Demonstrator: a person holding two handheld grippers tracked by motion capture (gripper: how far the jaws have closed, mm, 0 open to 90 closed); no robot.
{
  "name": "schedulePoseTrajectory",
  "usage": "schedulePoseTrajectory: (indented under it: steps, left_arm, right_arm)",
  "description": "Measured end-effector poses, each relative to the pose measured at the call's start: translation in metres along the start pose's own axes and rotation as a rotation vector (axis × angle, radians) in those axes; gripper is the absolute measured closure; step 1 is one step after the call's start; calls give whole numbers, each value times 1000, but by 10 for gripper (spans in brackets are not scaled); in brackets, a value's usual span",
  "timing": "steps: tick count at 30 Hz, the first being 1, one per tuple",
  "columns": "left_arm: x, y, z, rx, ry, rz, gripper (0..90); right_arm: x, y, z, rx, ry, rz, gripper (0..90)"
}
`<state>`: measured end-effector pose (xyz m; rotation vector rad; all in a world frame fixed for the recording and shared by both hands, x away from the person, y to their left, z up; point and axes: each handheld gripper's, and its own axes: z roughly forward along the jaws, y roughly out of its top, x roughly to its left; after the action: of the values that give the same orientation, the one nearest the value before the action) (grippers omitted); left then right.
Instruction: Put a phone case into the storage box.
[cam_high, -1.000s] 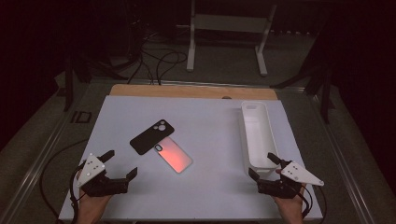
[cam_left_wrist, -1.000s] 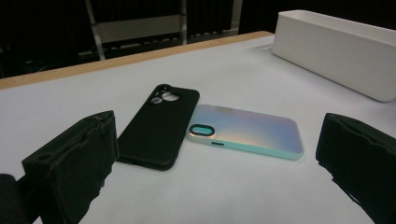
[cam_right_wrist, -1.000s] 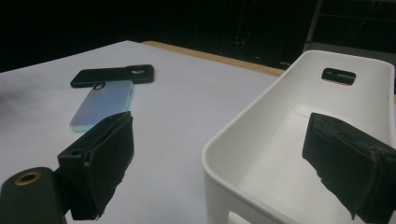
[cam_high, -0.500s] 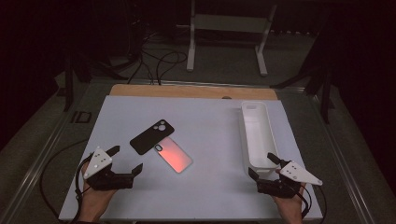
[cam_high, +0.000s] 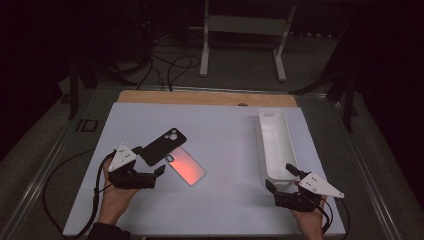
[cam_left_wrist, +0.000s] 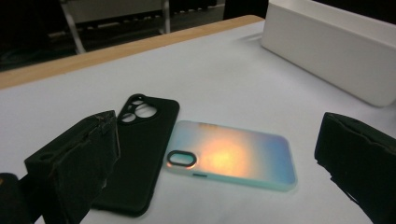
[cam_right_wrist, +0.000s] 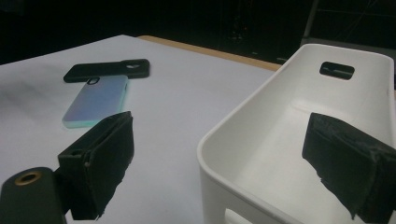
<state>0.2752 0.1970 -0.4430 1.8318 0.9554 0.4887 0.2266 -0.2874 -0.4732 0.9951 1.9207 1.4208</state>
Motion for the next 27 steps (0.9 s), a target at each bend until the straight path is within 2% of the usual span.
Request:
schedulePoseTrajectory:
  steps: [4,8,12,15,17,20,21,22,23,24,25,26,27]
  left_arm:
    - [1,3,10,7,-14,-22,8]
    - [-1,9,22,26,-11,-11,13]
    - [-2,14,31,29,-1,-7,56]
    - [-4,18,38,39,16,14,148]
    - [-6,20,42,46,8,18,190]
    - [-8,23,47,65,-2,31,354]
    - [-12,27,53,86,-23,47,354]
    - [-12,27,53,86,-23,47,460]
    - [-12,27,53,86,-23,47,460]
    - [-17,32,66,114,-47,58,460]
    - [-18,33,71,117,-53,59,577]
    - [-18,33,71,117,-53,59,617]
    - [-21,34,79,122,-69,47,617]
  right_arm:
    - [0,0,0,1,-1,-1,90]
    - [-1,0,0,-1,-3,5,90]
    - [-1,-1,0,1,-3,3,90]
    - [-1,-1,0,2,-4,2,90]
    - [-2,-1,0,3,-5,6,90]
    - [-2,-2,-1,1,-9,12,90]
    - [-3,-2,-1,2,-9,15,90]
    - [-3,-2,-1,2,-9,15,90]
    - [-3,-2,-1,2,-11,15,90]
    - [-3,-2,-1,2,-11,15,90]
    - [-4,-2,-1,0,-13,14,90]
    - [-4,-2,-1,0,-13,14,90]
    - [-4,-2,-1,1,-14,15,90]
